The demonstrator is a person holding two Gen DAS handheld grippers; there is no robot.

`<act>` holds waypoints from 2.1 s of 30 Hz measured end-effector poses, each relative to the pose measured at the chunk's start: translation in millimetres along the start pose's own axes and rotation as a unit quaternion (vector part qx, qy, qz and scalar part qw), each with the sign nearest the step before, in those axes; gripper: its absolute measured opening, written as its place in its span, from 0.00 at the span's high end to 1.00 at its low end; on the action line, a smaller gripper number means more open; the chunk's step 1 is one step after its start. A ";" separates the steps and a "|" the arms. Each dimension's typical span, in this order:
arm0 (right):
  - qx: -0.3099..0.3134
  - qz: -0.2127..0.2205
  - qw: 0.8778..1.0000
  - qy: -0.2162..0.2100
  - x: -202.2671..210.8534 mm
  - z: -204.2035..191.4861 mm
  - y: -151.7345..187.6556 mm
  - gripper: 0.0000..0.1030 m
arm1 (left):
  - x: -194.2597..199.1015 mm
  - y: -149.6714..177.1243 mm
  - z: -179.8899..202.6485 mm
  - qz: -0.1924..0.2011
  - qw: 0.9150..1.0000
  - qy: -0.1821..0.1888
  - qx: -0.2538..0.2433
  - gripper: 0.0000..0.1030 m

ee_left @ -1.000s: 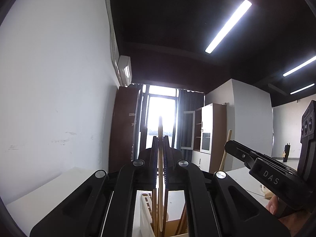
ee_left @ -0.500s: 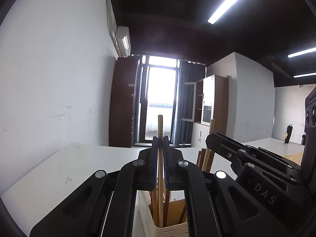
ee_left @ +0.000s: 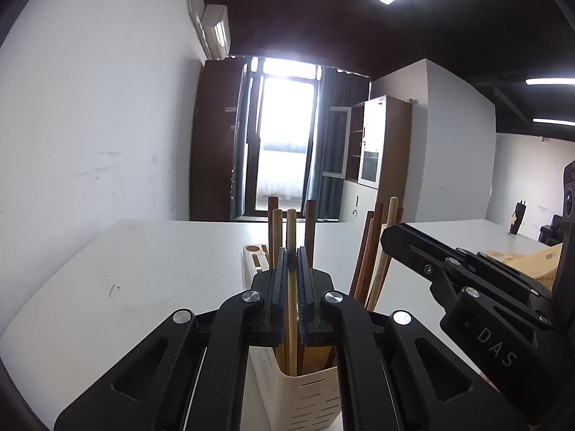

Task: Organize utensils
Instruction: 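Lower both chopsticks into the holder slots, then open both tools and withdraw them from the holder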

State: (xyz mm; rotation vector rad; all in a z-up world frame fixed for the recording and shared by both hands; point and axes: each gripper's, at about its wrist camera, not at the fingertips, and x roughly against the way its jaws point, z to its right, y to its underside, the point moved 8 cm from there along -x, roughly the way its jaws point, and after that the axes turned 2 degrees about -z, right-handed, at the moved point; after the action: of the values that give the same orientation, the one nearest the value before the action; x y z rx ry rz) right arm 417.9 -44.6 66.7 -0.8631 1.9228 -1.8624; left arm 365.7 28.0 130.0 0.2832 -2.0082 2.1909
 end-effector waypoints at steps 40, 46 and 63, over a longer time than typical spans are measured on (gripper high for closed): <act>-0.008 -0.042 0.999 0.000 2.9 -7.6 25.4 0.83 | 7.0 -1.5 -8.4 -0.014 1.000 0.002 0.005 0.86; -0.001 -0.041 0.999 0.007 11.6 -10.0 28.7 0.76 | 15.3 1.9 -7.4 -0.023 1.000 0.007 0.002 0.76; 0.002 -0.081 0.996 0.028 70.1 -3.2 74.6 0.48 | 65.1 61.2 -3.1 -0.087 0.996 0.027 0.002 0.50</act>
State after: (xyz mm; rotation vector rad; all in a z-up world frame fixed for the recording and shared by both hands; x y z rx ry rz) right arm 348.0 -88.5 6.1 -1.0039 1.9328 -2.0003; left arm 287.7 24.9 86.5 0.3801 -1.8757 2.0744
